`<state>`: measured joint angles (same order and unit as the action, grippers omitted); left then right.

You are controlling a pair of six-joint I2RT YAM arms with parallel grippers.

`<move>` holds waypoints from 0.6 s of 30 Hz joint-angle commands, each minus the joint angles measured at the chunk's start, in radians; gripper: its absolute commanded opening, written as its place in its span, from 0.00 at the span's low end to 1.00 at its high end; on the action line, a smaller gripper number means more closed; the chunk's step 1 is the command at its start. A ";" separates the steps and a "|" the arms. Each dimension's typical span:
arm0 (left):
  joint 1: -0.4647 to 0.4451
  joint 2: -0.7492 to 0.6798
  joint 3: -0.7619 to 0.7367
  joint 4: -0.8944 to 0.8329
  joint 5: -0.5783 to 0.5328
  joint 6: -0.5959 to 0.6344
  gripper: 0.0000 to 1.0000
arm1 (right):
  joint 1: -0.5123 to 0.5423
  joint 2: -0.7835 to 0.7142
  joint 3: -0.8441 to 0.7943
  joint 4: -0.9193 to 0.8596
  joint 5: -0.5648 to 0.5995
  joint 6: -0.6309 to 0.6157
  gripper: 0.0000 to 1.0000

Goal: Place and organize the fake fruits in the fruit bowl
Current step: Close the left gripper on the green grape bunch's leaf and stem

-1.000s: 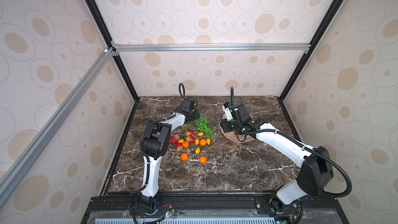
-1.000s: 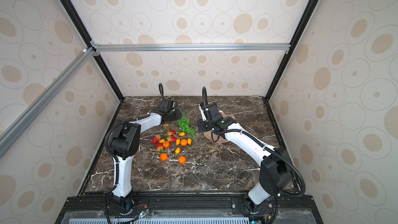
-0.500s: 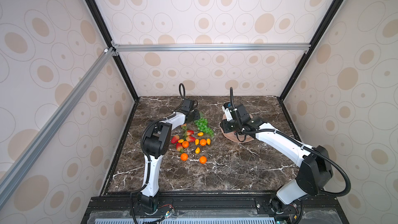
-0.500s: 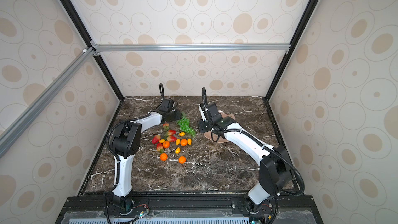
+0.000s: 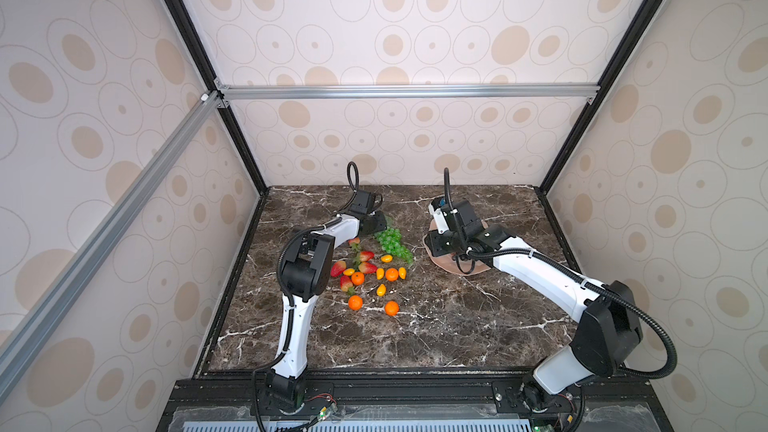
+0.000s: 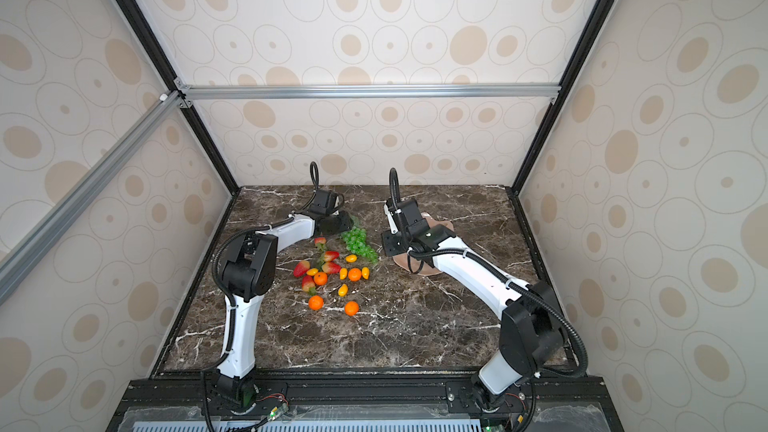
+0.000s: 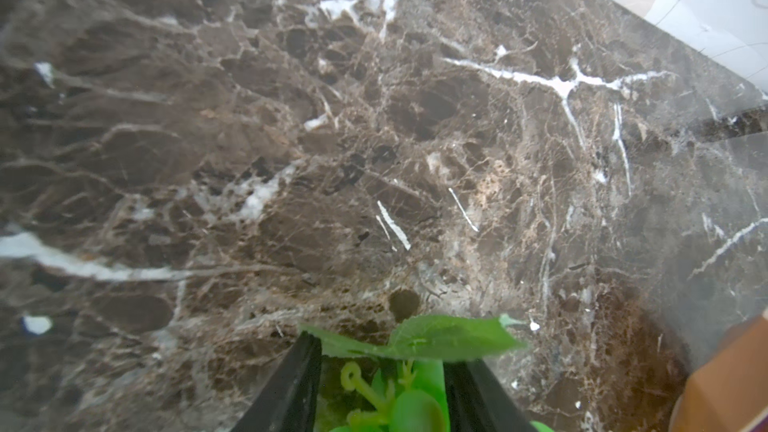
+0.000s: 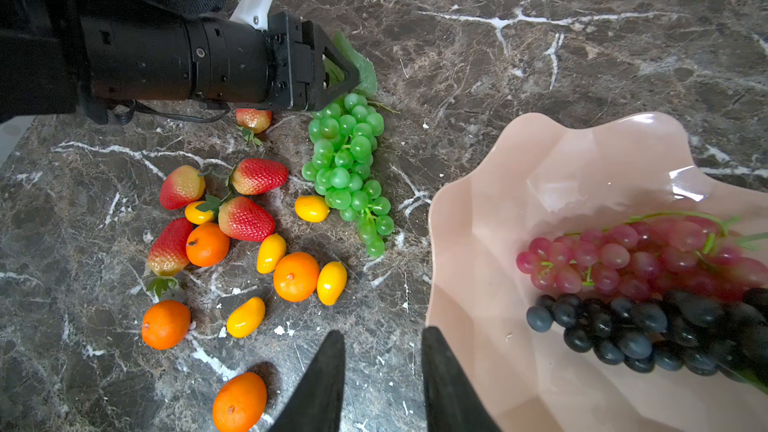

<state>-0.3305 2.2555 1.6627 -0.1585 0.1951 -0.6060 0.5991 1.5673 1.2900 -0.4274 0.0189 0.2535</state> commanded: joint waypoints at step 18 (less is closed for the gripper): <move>0.021 0.134 0.203 -0.130 0.033 0.026 0.39 | 0.000 -0.022 -0.020 -0.017 0.013 0.009 0.34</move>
<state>-0.3233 2.3665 1.8248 -0.2386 0.2268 -0.6014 0.5991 1.5669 1.2839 -0.4320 0.0227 0.2539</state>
